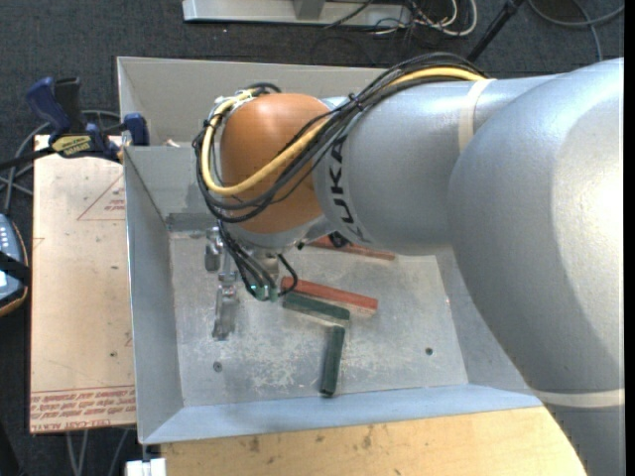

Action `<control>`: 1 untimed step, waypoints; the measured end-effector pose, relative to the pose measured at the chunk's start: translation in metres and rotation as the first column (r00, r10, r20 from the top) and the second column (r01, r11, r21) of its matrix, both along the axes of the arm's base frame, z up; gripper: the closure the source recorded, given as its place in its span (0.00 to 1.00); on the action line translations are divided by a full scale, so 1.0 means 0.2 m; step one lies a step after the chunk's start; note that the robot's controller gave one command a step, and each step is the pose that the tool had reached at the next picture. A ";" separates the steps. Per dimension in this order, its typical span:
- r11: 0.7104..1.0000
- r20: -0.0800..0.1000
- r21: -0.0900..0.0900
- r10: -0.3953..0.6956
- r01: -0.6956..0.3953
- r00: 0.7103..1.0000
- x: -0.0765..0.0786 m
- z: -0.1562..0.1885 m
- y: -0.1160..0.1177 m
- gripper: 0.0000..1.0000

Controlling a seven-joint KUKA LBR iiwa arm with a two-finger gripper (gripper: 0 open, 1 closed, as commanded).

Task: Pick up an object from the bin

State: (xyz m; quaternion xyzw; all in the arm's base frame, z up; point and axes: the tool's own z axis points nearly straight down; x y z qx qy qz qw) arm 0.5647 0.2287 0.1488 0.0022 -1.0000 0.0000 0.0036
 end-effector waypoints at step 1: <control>0.991 0.003 -0.002 0.130 -0.130 0.991 0.18 -0.41 -0.38 0.00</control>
Offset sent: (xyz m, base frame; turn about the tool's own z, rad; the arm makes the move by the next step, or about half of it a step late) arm 0.0364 -0.0717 -0.0788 -0.1365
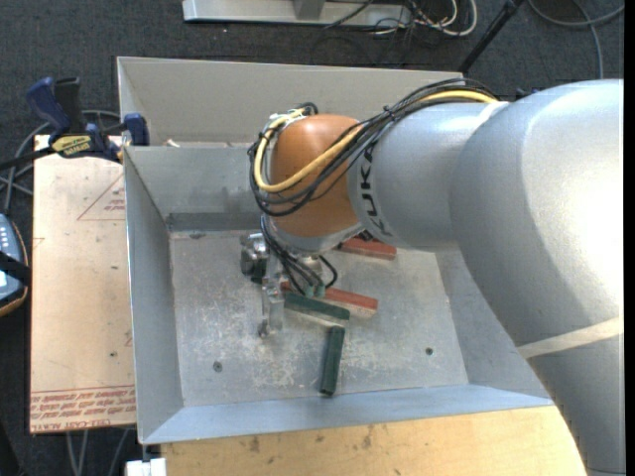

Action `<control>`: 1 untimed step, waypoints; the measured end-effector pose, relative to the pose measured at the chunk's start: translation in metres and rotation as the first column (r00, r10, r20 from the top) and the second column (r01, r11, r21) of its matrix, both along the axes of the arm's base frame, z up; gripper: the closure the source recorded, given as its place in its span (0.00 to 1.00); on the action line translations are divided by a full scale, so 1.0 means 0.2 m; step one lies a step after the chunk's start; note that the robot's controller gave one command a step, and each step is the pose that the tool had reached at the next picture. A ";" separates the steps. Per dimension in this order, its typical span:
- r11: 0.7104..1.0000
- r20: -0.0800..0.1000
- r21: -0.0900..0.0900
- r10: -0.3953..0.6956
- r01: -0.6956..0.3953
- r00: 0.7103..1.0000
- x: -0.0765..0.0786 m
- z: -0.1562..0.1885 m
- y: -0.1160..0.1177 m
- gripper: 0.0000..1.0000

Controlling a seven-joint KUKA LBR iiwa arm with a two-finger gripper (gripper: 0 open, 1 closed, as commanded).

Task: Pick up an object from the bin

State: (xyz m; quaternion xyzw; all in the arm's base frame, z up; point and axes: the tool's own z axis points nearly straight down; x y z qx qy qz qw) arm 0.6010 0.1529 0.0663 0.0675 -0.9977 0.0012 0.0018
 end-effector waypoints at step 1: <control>0.999 0.000 0.000 0.049 -0.049 0.999 -0.21 0.03 -0.38 0.00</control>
Offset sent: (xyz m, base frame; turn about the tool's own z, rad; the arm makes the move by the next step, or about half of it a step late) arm -0.0407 -0.0714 0.0059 -0.0567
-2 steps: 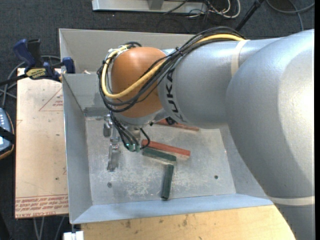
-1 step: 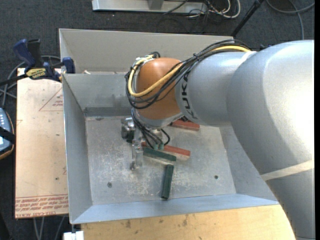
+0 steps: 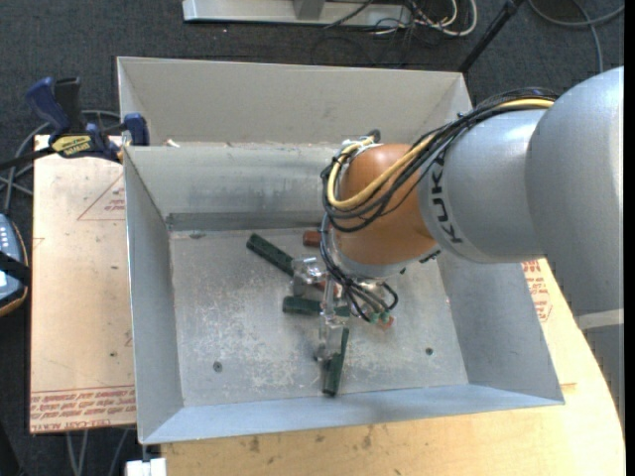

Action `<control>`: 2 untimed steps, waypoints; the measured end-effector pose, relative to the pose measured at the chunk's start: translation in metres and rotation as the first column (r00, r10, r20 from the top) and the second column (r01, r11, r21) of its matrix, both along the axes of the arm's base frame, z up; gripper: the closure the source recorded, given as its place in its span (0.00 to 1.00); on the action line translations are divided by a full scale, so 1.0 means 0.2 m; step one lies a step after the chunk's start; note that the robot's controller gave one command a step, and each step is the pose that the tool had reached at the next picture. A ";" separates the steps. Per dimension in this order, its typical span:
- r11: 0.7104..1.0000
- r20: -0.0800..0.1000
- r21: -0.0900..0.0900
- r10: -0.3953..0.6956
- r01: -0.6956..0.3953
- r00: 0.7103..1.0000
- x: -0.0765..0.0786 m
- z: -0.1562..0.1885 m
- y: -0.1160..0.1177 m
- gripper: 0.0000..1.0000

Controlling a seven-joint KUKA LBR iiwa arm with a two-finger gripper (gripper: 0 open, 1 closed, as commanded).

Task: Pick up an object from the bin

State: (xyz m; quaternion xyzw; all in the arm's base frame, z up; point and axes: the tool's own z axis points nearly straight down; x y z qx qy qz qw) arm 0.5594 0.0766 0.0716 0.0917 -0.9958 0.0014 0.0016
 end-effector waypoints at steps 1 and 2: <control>1.000 0.003 0.005 0.005 -0.005 1.000 0.01 0.00 0.03 1.00; 0.998 0.013 0.005 0.069 -0.069 0.998 -0.07 0.68 0.11 1.00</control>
Offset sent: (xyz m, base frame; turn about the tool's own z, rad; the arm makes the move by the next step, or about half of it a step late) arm 0.0000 0.0000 0.0000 0.0000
